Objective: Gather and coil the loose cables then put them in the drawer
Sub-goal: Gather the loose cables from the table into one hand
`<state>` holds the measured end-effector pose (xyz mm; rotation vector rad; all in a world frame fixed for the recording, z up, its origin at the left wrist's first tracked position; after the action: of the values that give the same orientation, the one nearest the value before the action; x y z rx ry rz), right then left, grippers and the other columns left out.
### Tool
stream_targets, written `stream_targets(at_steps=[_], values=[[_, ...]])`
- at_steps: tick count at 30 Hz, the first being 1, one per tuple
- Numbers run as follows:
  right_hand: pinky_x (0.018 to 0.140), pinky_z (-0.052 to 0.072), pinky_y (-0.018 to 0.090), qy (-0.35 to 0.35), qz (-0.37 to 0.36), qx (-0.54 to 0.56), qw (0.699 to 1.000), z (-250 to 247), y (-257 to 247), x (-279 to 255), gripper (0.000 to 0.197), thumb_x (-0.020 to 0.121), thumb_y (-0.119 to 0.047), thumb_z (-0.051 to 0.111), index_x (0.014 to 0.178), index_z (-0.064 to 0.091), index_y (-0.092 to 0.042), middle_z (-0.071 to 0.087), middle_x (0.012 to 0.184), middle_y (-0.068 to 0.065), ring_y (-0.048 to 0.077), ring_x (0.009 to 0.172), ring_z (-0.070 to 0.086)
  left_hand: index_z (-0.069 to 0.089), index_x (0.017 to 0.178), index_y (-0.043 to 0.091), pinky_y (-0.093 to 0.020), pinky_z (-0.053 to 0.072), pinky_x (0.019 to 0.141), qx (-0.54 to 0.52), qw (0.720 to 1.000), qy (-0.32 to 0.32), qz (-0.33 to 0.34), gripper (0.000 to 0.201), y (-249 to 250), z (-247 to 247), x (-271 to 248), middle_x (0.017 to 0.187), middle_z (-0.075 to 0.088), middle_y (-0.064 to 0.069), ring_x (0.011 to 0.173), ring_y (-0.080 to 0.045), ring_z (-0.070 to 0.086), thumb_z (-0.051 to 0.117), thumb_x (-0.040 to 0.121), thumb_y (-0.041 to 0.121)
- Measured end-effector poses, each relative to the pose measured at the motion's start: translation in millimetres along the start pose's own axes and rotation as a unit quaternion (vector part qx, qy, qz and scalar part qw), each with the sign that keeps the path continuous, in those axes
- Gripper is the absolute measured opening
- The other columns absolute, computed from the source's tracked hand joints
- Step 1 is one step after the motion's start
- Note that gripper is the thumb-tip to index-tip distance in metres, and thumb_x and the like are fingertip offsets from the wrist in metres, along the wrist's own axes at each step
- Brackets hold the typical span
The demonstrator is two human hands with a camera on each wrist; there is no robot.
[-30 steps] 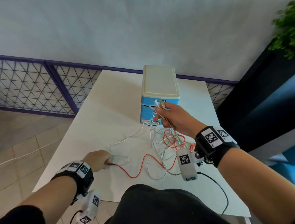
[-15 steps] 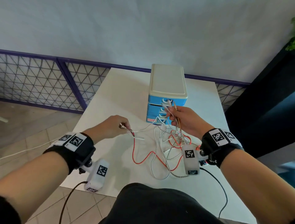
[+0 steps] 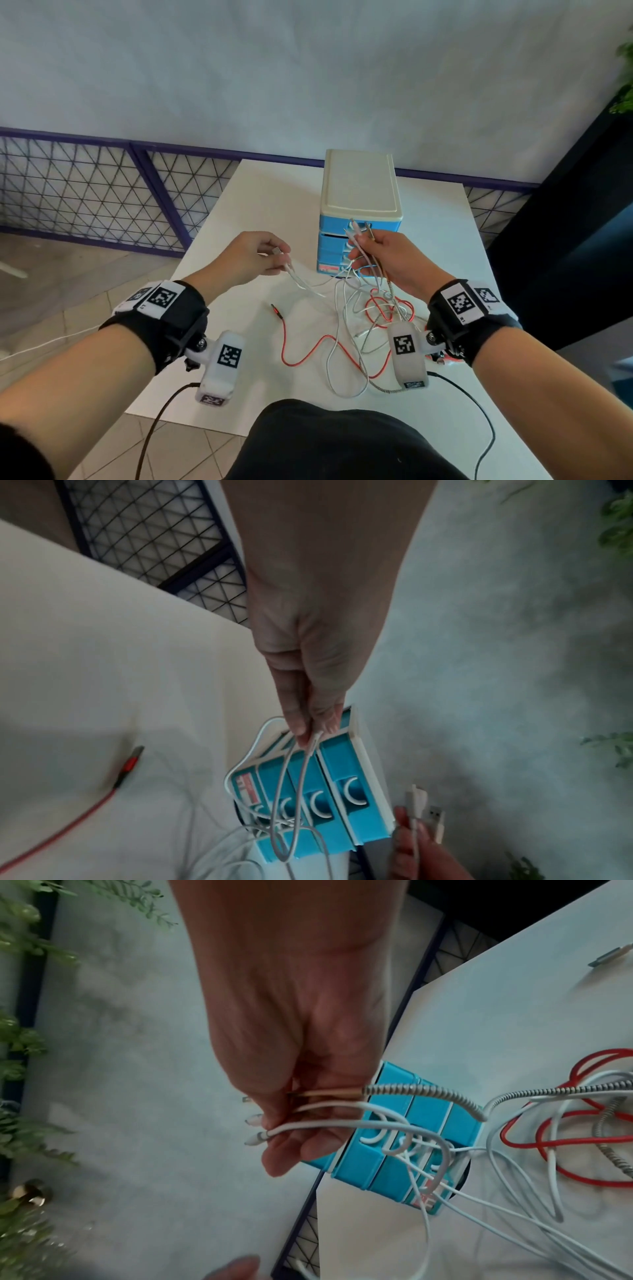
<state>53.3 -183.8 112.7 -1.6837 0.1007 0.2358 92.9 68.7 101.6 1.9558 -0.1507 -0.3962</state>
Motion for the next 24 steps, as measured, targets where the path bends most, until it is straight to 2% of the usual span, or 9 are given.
stream_targets(at_steps=[4, 8, 11, 13, 17, 20, 24], values=[[0.07, 0.058, 0.023, -0.004, -0.014, -0.031, 0.999, 8.7, -3.0, 2.5, 0.023, 0.098, -0.023, 0.052, 0.104, 0.064, -0.004, 0.069, 0.082, 0.004, 0.009, 0.066, 0.068, 0.063, 0.107, 0.003, -0.024, 0.058, 0.079, -0.088, 0.995, -0.038, 0.017, 0.022, 19.9, 9.8, -6.4, 0.098, 0.071, -0.019, 0.088, -0.02, 0.068, 0.064, 0.085, 0.003], [0.073, 0.059, 0.027, -0.004, -0.023, -0.061, 0.998, 18.8, -4.0, 4.0, 0.023, 0.095, -0.023, 0.058, 0.104, 0.066, -0.003, 0.07, 0.08, 0.004, 0.01, 0.069, 0.069, 0.061, 0.111, 0.004, -0.029, 0.059, 0.079, -0.105, 0.993, -0.046, 0.035, 0.031, 43.0, 21.2, -7.9, 0.092, 0.068, -0.023, 0.085, -0.023, 0.069, 0.07, 0.081, 0.006], [0.079, 0.059, 0.034, -0.001, -0.026, -0.035, 0.999, 23.2, -3.6, 3.0, 0.028, 0.093, -0.023, 0.062, 0.105, 0.067, 0.001, 0.072, 0.085, 0.01, 0.017, 0.08, 0.071, 0.062, 0.115, 0.007, -0.027, 0.059, 0.076, -0.098, 0.993, -0.043, 0.04, 0.036, 54.5, 31.8, -7.9, 0.074, 0.068, -0.005, 0.076, -0.017, 0.068, 0.072, 0.08, 0.007], [0.079, 0.059, 0.032, 0.012, -0.038, -0.041, 0.998, 22.7, -3.9, 1.6, 0.025, 0.092, -0.023, 0.064, 0.103, 0.069, -0.001, 0.073, 0.088, 0.01, 0.017, 0.082, 0.072, 0.065, 0.11, 0.004, -0.024, 0.059, 0.073, -0.085, 0.995, -0.039, 0.045, 0.03, 58.1, 36.7, -6.7, 0.069, 0.068, -0.001, 0.068, -0.013, 0.068, 0.071, 0.081, 0.007], [0.084, 0.057, 0.031, 0.038, -0.034, -0.028, 0.998, 17.7, -4.8, 1.6, 0.02, 0.096, -0.024, 0.055, 0.1, 0.069, -0.011, 0.073, 0.094, 0.006, 0.016, 0.092, 0.07, 0.066, 0.104, 0.003, -0.032, 0.059, 0.078, -0.011, 0.999, -0.032, 0.041, 0.023, 56.1, 37.4, -2.7, 0.081, 0.069, -0.013, 0.073, -0.022, 0.065, 0.069, 0.083, 0.009], [0.081, 0.053, 0.029, 0.028, -0.016, -0.007, 0.999, 11.5, -6.2, -0.6, 0.026, 0.101, -0.026, 0.046, 0.096, 0.069, -0.015, 0.07, 0.091, 0.001, 0.014, 0.087, 0.067, 0.067, 0.103, 0.006, -0.037, 0.059, 0.078, 0.027, 0.998, -0.022, 0.05, 0.019, 54.5, 36.8, -1.7, 0.086, 0.07, -0.014, 0.075, -0.022, 0.066, 0.066, 0.085, 0.011], [0.077, 0.054, 0.028, -0.044, 0.022, 0.08, 0.996, 8.9, -8.3, -5.0, 0.03, 0.103, -0.022, 0.038, 0.101, 0.065, -0.009, 0.072, 0.094, 0.005, 0.015, 0.084, 0.07, 0.065, 0.104, 0.008, -0.025, 0.059, 0.069, 0.004, 0.997, -0.025, 0.077, 0.015, 59.9, 36.7, -1.7, 0.09, 0.072, -0.009, 0.075, -0.012, 0.067, 0.06, 0.09, 0.009]])
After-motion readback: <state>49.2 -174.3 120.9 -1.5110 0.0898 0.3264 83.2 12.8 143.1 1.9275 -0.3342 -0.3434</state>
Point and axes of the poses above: each hand's wrist, its own x-axis towards the middle knuckle, its own z-axis out of the palm, y = z × x, the point moved 1 cm from there along x, towards the middle knuckle
